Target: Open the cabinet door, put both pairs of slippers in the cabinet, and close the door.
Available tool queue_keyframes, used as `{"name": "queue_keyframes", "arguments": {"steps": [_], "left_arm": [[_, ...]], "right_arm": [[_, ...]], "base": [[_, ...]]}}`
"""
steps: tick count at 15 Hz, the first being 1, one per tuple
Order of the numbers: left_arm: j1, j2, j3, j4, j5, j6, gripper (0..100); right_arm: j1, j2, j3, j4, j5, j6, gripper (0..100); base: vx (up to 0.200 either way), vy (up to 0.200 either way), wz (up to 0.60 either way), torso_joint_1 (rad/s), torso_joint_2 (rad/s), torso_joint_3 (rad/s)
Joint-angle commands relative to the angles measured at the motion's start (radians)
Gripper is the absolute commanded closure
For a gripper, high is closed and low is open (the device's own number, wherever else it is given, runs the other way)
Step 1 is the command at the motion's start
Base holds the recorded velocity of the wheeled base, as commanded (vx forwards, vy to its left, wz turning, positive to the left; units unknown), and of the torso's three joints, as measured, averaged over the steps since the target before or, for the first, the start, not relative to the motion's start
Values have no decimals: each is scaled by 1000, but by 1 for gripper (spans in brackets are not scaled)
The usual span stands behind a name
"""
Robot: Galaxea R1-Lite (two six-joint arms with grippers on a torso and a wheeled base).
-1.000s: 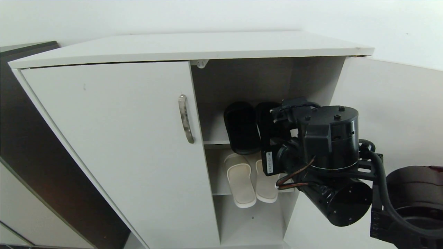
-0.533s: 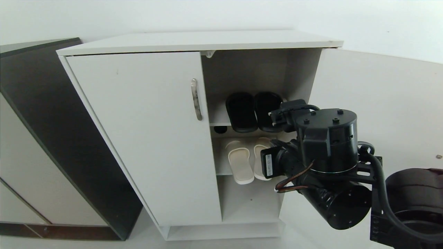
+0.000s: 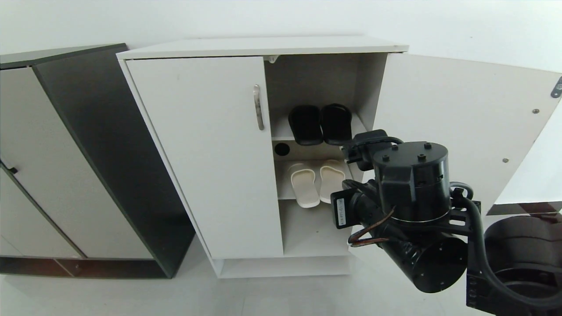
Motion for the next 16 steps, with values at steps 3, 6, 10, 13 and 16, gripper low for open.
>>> {"name": "queue_keyframes", "arguments": {"steps": [3, 6, 10, 13, 16], "left_arm": [[0, 0, 0, -1, 0, 0, 100], [0, 0, 0, -1, 0, 0, 100], [0, 0, 0, -1, 2, -1, 100], [0, 0, 0, -1, 2, -1, 100], [0, 0, 0, -1, 2, -1, 100]], "right_arm": [[-5, 3, 10, -50, 1, -5, 100], [-6, 3, 13, -58, 1, -2, 100], [-18, 5, 29, -93, 16, -6, 100], [-23, 5, 32, -93, 16, -6, 100], [-23, 5, 32, -93, 21, -6, 100]], "base": [[-200, 0, 0, 1, 2, 4], [0, 0, 0, 0, 0, 0], [0, 0, 0, 0, 0, 0], [0, 0, 0, 0, 0, 0], [0, 0, 0, 0, 0, 0]]}}
